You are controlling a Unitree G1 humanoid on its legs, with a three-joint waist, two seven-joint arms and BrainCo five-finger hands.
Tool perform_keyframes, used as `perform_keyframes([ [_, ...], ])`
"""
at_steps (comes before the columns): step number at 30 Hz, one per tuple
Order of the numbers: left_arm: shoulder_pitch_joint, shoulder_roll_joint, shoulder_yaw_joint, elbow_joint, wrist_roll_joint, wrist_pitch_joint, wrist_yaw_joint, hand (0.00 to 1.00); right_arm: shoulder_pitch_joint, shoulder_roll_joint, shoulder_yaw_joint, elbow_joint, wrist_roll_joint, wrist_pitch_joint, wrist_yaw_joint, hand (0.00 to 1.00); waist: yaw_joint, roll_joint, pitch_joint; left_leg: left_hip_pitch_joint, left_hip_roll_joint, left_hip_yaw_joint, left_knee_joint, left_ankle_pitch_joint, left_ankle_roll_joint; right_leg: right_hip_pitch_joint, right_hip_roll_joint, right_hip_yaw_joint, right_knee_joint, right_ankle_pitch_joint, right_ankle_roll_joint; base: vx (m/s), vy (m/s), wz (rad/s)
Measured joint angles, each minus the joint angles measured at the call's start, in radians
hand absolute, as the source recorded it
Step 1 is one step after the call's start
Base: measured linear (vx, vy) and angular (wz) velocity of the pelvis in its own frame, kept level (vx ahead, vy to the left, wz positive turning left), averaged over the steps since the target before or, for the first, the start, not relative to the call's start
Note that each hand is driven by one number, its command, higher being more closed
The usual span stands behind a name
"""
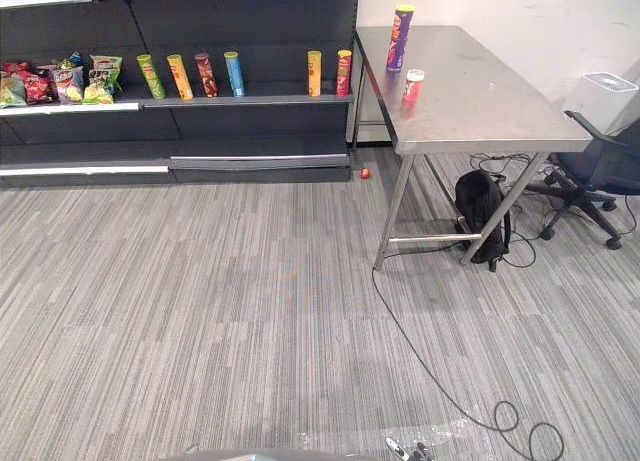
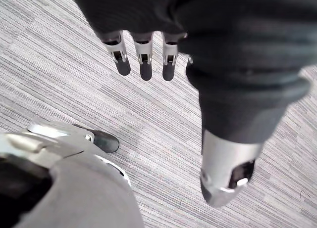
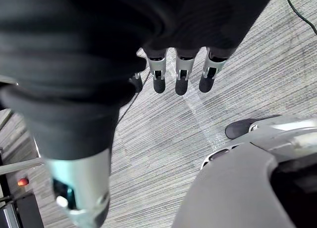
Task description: Put the gum and the chips on the shelf.
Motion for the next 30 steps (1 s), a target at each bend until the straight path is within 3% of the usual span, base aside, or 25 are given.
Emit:
perform_keyframes([
  [10, -0.008, -0.002, 0.007, 0.001, 0.001, 0.000, 0.026, 0.00, -0.012, 0.002, -0.011, 0.016, 0.030, 0.008, 0.006, 0.00, 0.000, 0.001, 0.026, 0.044, 0.008, 0.001, 0.009, -0.018, -0.020, 0.048, 0.006, 0.000, 0.001, -0.007, -0.008, -0.01, -0.010, 0.00],
  [12, -0.013, -0.003, 0.035, -0.001, 0.000, -0.002, 0.028, 0.00, -0.022, 0.007, -0.023, 0.016, 0.030, 0.009, 0.008, 0.00, 0.000, -0.008, 0.044, -0.015, 0.018, 0.004, 0.133, -0.073, -0.022, 0.016, -0.002, 0.002, 0.049, -0.040, -0.010, -0.04, -0.006, -0.05],
  [14, -0.010, -0.017, 0.089, -0.001, -0.001, -0.002, 0.043, 0.00, -0.031, 0.012, -0.036, 0.003, 0.031, 0.010, 0.012, 0.00, 0.002, 0.001, 0.085, -0.127, 0.056, 0.024, 0.394, -0.151, -0.037, 0.000, 0.000, 0.001, 0.100, -0.072, -0.027, -0.07, -0.008, -0.04],
  [17, 0.006, -0.051, 0.163, -0.017, -0.007, -0.005, 0.060, 0.00, -0.027, 0.009, -0.028, -0.029, 0.027, 0.012, 0.007, 0.00, 0.009, 0.009, 0.125, -0.316, 0.102, 0.020, 0.758, -0.122, -0.046, -0.011, -0.006, 0.002, 0.157, -0.102, -0.034, -0.04, 0.015, 0.05],
  [19, 0.031, -0.067, 0.186, -0.015, -0.019, -0.004, 0.060, 0.00, -0.028, 0.006, -0.028, -0.040, 0.021, 0.012, 0.004, 0.00, 0.008, 0.007, 0.133, -0.372, 0.116, 0.022, 0.851, -0.152, -0.034, 0.000, -0.018, 0.005, 0.170, -0.117, -0.031, 0.05, 0.097, -0.01],
  [20, 0.033, -0.071, 0.191, -0.015, -0.020, -0.005, 0.059, 0.00, -0.027, 0.005, -0.028, -0.043, 0.020, 0.011, 0.004, 0.00, 0.009, 0.006, 0.135, -0.379, 0.118, 0.025, 0.846, -0.166, -0.036, 0.010, -0.028, 0.007, 0.169, -0.119, -0.028, 0.15, 0.148, -0.09],
  [23, 0.060, -0.082, 0.209, -0.012, -0.030, -0.004, 0.054, 0.00, -0.026, 0.006, -0.030, -0.054, 0.020, 0.004, 0.007, 0.00, 0.011, 0.004, 0.135, -0.384, 0.143, 0.021, 0.589, -0.151, -0.042, 0.031, -0.082, 0.026, 0.169, -0.138, 0.003, 0.21, 0.213, -0.07],
  [25, 0.072, -0.091, 0.218, -0.012, -0.047, -0.009, 0.052, 0.00, -0.022, 0.004, -0.030, -0.054, 0.020, -0.011, 0.019, 0.00, 0.010, 0.008, 0.134, -0.385, 0.166, -0.021, 0.334, -0.065, -0.060, 0.057, -0.124, 0.035, 0.169, -0.169, 0.052, 0.33, 0.417, 0.04],
  [27, 0.086, -0.104, 0.213, -0.005, -0.046, -0.020, 0.051, 0.00, -0.021, -0.001, -0.030, -0.053, 0.018, -0.029, 0.035, 0.00, 0.011, 0.021, 0.137, -0.386, 0.202, -0.064, 0.277, -0.055, -0.082, 0.101, -0.136, 0.055, 0.165, -0.202, 0.098, 0.40, 0.487, -0.12],
  [28, 0.097, -0.101, 0.210, 0.005, -0.041, -0.020, 0.047, 0.00, -0.022, 0.005, -0.029, -0.050, 0.017, -0.033, 0.044, 0.00, 0.010, 0.021, 0.137, -0.383, 0.198, -0.050, 0.340, 0.039, -0.122, 0.145, -0.169, 0.070, 0.156, -0.228, 0.118, 0.41, 0.472, -0.24],
  [29, 0.102, -0.090, 0.203, 0.009, -0.037, -0.019, 0.045, 0.00, -0.021, 0.012, -0.031, -0.044, 0.015, -0.034, 0.048, 0.00, 0.019, 0.002, 0.137, -0.384, 0.176, -0.046, 0.378, 0.045, -0.119, 0.162, -0.189, 0.082, 0.144, -0.234, 0.113, 0.43, 0.384, -0.33],
  [30, 0.098, -0.067, 0.193, 0.015, -0.032, -0.018, 0.039, 0.00, -0.034, 0.023, -0.030, -0.021, -0.018, -0.038, 0.052, 0.00, 0.030, -0.029, 0.128, -0.395, 0.155, -0.025, 0.455, -0.008, -0.104, 0.173, -0.209, 0.120, 0.166, -0.219, 0.094, 0.42, 0.300, -0.30],
])
